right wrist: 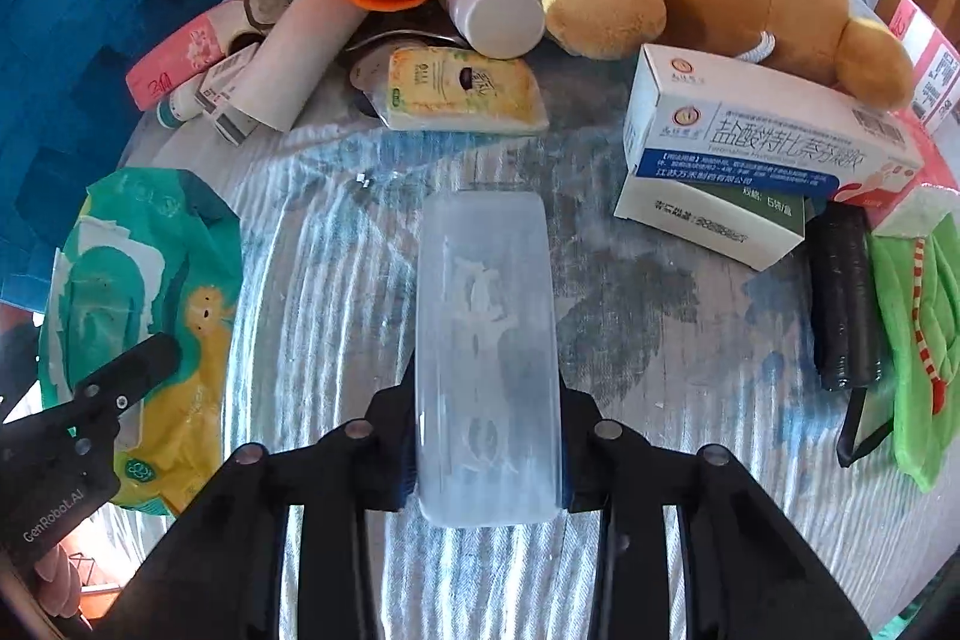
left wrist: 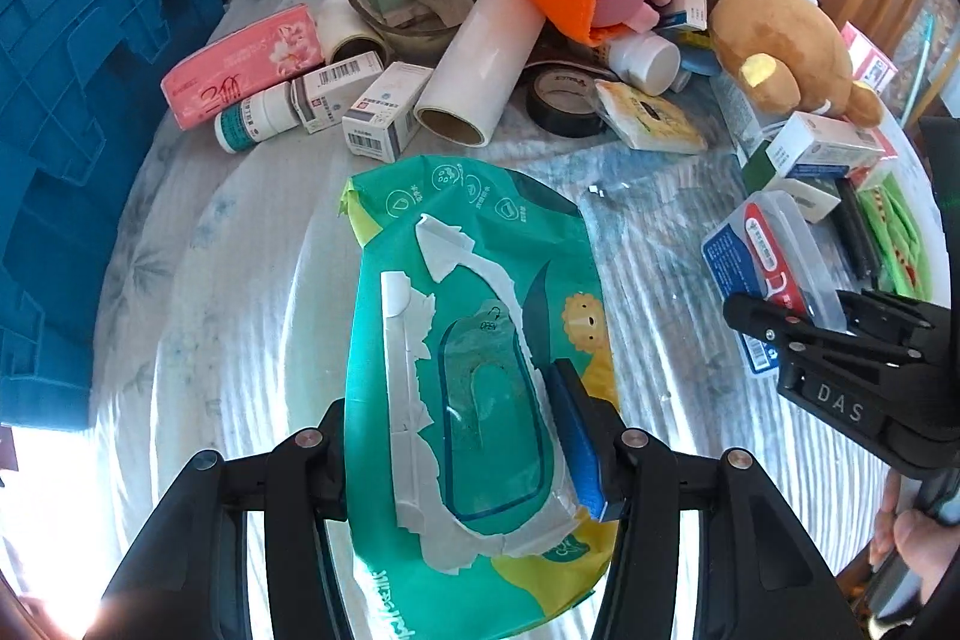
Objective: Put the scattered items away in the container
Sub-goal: 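Lift the wet-wipe pack and clear box and carry both toward the blue crate, then open both tools to drop the wet-wipe pack and clear box into the crate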
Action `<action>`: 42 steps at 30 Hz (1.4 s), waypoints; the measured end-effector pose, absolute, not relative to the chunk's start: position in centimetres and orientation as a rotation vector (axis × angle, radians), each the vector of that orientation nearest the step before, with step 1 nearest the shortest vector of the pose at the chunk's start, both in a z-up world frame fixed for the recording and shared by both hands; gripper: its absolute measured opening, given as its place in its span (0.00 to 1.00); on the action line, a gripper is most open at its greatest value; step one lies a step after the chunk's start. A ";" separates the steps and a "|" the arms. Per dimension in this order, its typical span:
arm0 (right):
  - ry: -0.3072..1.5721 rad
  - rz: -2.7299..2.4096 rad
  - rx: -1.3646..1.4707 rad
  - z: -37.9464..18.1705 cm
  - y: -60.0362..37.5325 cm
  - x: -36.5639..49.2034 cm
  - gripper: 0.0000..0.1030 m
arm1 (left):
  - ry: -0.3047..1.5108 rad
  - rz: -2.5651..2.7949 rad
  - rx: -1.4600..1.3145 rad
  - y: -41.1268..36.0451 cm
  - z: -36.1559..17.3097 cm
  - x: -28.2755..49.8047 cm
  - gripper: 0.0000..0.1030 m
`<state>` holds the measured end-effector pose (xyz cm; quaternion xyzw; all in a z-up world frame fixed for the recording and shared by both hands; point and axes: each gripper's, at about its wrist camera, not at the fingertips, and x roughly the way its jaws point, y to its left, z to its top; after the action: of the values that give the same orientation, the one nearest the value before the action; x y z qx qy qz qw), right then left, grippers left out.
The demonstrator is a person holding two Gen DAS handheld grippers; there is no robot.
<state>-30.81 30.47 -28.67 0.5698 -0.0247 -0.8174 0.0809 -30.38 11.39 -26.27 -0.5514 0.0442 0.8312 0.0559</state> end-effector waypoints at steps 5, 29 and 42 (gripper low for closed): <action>-0.031 -2.472 1.602 -25.5 30.1 -29.7 0.32 | 0.126 2.573 -1.601 11.4 -24.0 -29.8 0.50; 0.194 -2.473 0.677 2.4 10.7 -29.0 0.32 | 0.117 3.220 -0.798 -3.9 4.1 -26.8 0.50; 0.218 -2.391 0.713 2.0 -13.7 -30.0 0.32 | 0.086 3.258 -0.990 -26.0 2.5 -28.4 0.50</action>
<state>-30.04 -13.73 2.05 0.2702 0.0827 -0.9067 0.3132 -28.38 -26.01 2.55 -0.2882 0.0252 0.9481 -0.1317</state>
